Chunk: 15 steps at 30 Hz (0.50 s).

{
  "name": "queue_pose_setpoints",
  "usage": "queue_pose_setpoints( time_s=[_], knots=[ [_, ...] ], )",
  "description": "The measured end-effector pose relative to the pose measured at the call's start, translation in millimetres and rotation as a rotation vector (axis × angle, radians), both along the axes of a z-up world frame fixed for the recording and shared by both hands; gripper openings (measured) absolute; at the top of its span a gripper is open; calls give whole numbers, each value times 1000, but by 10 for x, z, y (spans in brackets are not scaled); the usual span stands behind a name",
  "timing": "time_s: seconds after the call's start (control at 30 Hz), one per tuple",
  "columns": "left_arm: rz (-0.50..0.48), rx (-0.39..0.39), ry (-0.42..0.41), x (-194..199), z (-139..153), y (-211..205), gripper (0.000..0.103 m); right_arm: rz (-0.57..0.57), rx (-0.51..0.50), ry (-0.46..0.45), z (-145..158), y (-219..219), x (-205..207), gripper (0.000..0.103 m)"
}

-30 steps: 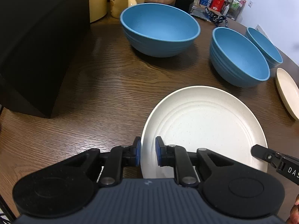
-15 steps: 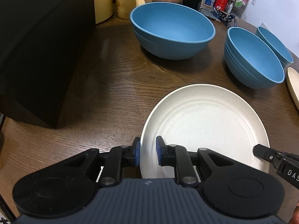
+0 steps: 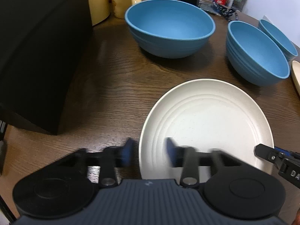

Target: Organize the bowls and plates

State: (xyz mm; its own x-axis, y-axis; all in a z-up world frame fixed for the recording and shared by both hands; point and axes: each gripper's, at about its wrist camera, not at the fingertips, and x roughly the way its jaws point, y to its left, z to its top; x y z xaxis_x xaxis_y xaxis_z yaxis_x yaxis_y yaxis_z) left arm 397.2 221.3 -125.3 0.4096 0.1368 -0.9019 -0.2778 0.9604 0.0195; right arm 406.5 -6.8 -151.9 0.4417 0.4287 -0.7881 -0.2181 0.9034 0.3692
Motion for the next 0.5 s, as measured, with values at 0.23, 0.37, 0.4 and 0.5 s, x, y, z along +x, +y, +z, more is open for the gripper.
queue_pose_setpoints(
  time_s=[0.23,0.37,0.4,0.5],
  knots=[
    [32,9,-29,-72,88,73,90,-17,-6,-9,75,-64,6,80],
    [24,6,-57,-133,210,81,103,-10,-26,-22,178,-79,-28,87],
    [21,7,-61,-148,241,84,103,-8,-33,-28,217,-84,-40,90],
    [10,2,-77,-198,329,79,103,-7,-51,-48,324,-90,-89,98]
  ],
)
